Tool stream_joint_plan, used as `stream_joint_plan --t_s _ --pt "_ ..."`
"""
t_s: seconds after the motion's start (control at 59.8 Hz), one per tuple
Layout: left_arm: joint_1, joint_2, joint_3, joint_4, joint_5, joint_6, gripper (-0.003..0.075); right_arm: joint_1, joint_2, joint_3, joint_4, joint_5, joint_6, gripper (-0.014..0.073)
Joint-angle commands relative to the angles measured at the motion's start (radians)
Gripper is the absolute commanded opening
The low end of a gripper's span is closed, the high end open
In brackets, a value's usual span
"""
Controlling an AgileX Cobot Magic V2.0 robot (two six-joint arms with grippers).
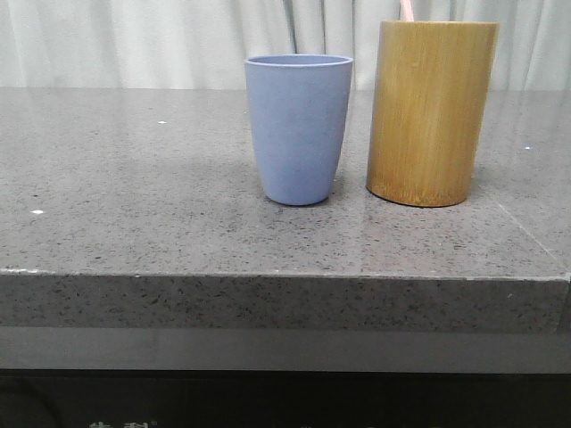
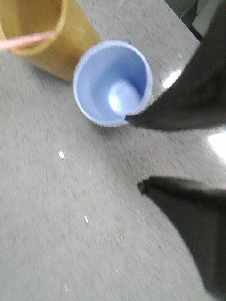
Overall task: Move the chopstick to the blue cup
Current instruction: 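Open the left gripper and lift it away from the cup, then reach the right gripper to the pink stick and grasp it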
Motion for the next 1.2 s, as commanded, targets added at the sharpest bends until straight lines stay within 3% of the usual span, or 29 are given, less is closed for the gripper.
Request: stream_joint_plan --t_s 0.0,0.05,0.217,0.585,0.869,1.02,1.187 --pt "0.042 -0.098 0.045 0.037 0.013 -0.011 0.0032 -0.003 0.012 -0.038 0.005 -0.072 -0.004 0.0625" --pt "0.075 -0.133 0.085 0.037 0.013 -0.011 -0.0019 -0.003 0.012 -0.038 0.005 -0.072 -0.004 0.0625" --pt "0.205 -0.261 0.242 0.037 -0.036 -0.076 -0.0019 -0.003 0.012 -0.038 0.005 -0.072 -0.004 0.0625" --pt "0.433 -0.716 0.772 0.031 -0.361 -0.174 -0.0019 -0.003 0.012 -0.038 0.005 -0.082 -0.004 0.0625" --pt "0.445 -1.171 1.159 0.02 -0.635 -0.194 -0.0019 -0.002 0.054 -0.039 0.005 -0.11 -0.036 0.0625" --pt "0.445 -1.338 1.253 0.01 -0.671 -0.194 -0.0019 0.03 0.14 -0.054 0.005 -0.151 -0.036 0.0625" --pt "0.445 -1.43 1.277 0.01 -0.679 -0.194 -0.0019 0.137 0.312 -0.111 0.005 -0.316 -0.042 0.0625"
